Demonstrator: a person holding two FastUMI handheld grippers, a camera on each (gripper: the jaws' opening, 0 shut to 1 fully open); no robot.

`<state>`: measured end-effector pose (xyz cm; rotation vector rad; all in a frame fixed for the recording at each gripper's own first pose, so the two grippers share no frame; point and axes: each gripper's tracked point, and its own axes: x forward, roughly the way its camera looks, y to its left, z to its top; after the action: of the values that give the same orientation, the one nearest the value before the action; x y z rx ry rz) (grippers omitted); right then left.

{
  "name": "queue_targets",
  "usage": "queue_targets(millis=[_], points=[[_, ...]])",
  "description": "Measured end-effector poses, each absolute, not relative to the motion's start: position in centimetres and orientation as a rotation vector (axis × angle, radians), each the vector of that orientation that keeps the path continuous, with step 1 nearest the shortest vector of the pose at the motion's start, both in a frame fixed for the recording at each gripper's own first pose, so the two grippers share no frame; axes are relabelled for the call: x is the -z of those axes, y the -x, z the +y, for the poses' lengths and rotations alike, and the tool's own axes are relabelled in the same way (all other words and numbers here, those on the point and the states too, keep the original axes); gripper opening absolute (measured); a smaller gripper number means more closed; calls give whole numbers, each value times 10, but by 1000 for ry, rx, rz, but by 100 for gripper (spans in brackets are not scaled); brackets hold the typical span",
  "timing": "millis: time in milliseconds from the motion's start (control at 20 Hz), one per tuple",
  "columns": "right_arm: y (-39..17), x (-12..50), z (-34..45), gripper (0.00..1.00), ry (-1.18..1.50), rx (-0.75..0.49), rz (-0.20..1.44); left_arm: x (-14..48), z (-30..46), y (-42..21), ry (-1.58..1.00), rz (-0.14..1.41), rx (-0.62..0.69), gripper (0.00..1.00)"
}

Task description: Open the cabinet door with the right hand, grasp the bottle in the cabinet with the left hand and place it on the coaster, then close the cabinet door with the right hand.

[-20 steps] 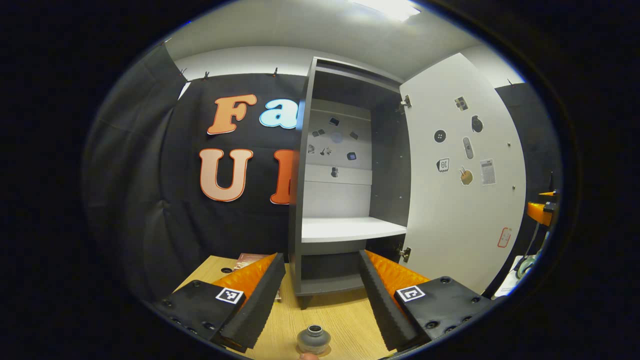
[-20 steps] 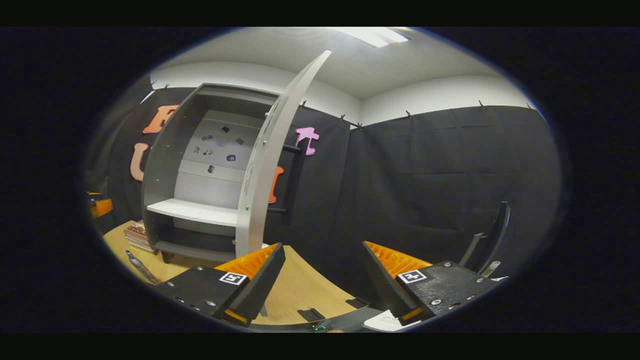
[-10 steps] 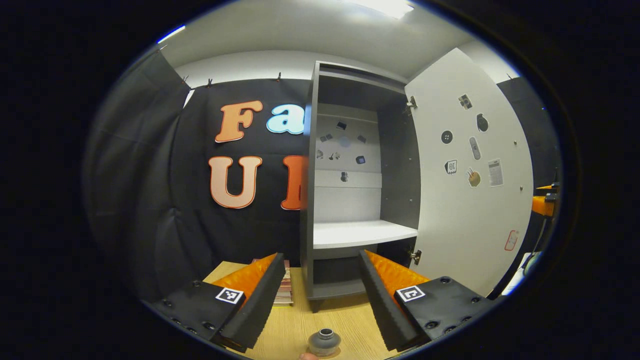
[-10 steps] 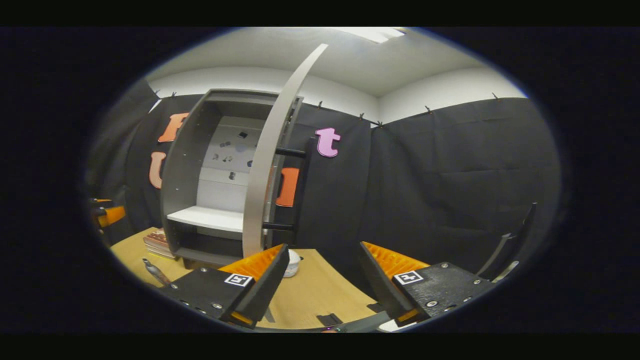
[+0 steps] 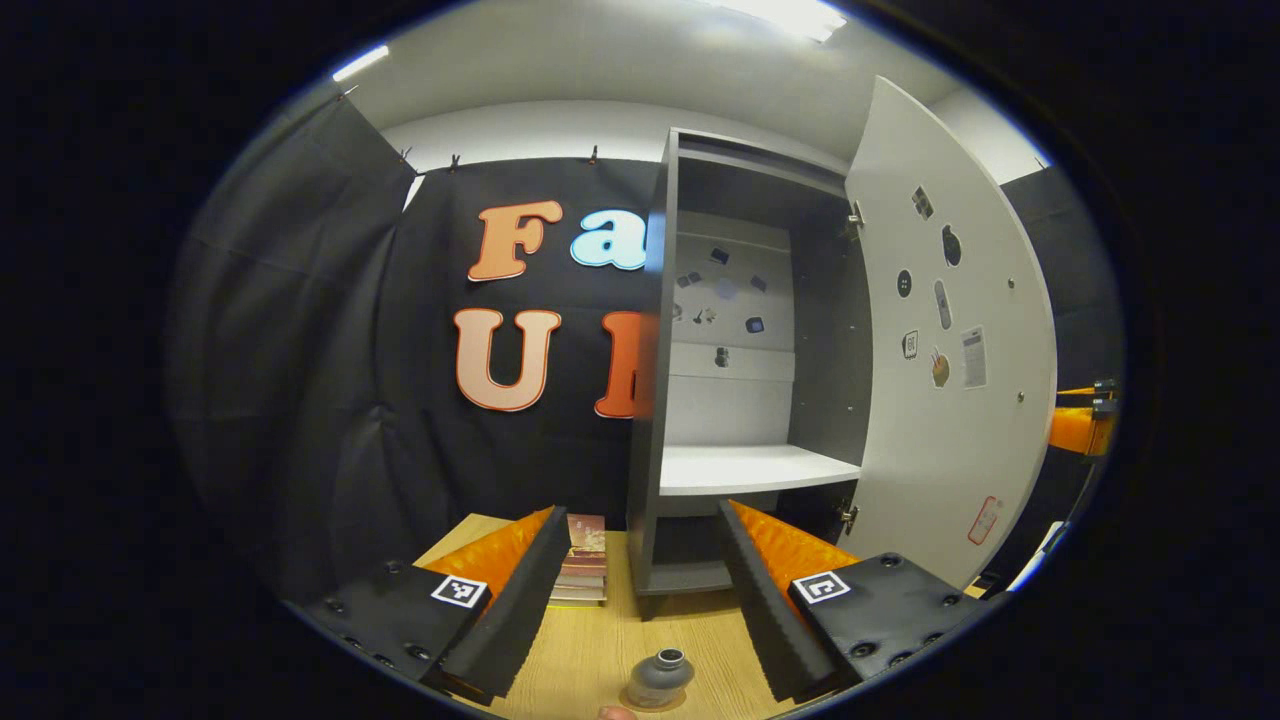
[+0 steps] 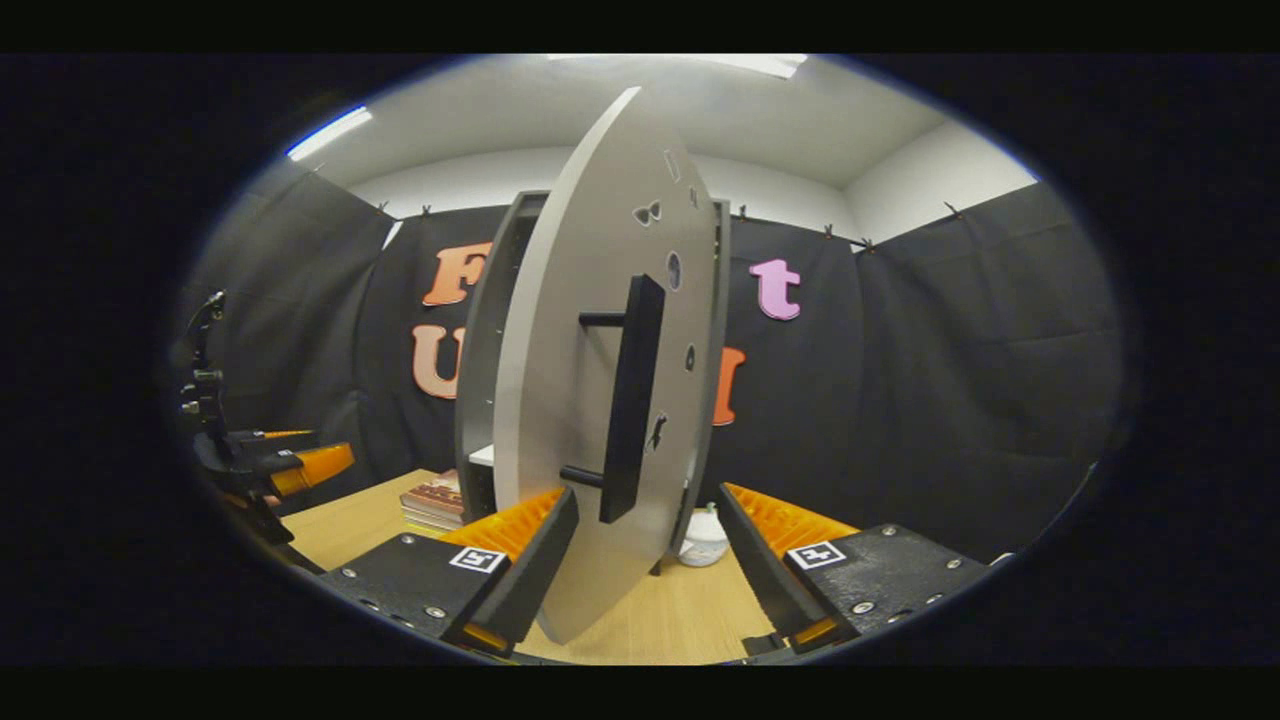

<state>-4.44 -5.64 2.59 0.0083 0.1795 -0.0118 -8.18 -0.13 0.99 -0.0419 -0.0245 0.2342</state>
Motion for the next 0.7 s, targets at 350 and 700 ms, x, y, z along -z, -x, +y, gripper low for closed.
queue_targets(millis=[350, 700], points=[[3, -23, 5, 61, -151, -89, 204, 3, 47, 66, 60, -10, -233, 95], [-66, -16, 88, 43, -124, -95, 187, -1, 95, 19, 5, -31, -134, 95]])
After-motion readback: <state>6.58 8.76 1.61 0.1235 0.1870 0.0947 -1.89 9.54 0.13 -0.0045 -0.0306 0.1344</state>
